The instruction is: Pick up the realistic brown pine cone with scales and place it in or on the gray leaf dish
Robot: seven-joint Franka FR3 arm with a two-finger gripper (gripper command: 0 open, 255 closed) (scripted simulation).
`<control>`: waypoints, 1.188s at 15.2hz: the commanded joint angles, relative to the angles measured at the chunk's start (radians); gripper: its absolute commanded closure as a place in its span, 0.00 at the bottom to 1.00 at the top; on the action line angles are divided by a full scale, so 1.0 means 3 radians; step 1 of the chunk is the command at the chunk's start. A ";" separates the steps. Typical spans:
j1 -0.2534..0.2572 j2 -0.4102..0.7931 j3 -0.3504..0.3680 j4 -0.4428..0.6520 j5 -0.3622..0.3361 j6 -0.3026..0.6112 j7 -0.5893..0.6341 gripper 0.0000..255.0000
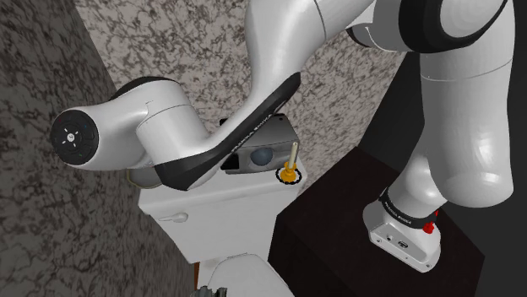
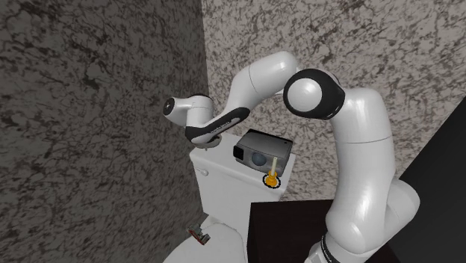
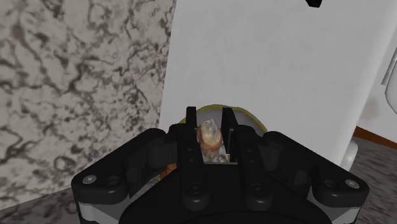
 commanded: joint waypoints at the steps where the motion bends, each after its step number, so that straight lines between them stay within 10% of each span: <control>1: 0.0001 0.0023 -0.0010 -0.0021 -0.0022 0.0029 0.0034 1.00; 8: 0.0002 0.0024 -0.0010 -0.0021 -0.0022 0.0028 0.0034 1.00; 9: 0.0001 0.0023 -0.0010 -0.0022 -0.0022 0.0029 0.0034 0.00; 18: 0.0128 -0.0089 0.0097 0.0116 0.0132 -0.0245 -0.0033 0.00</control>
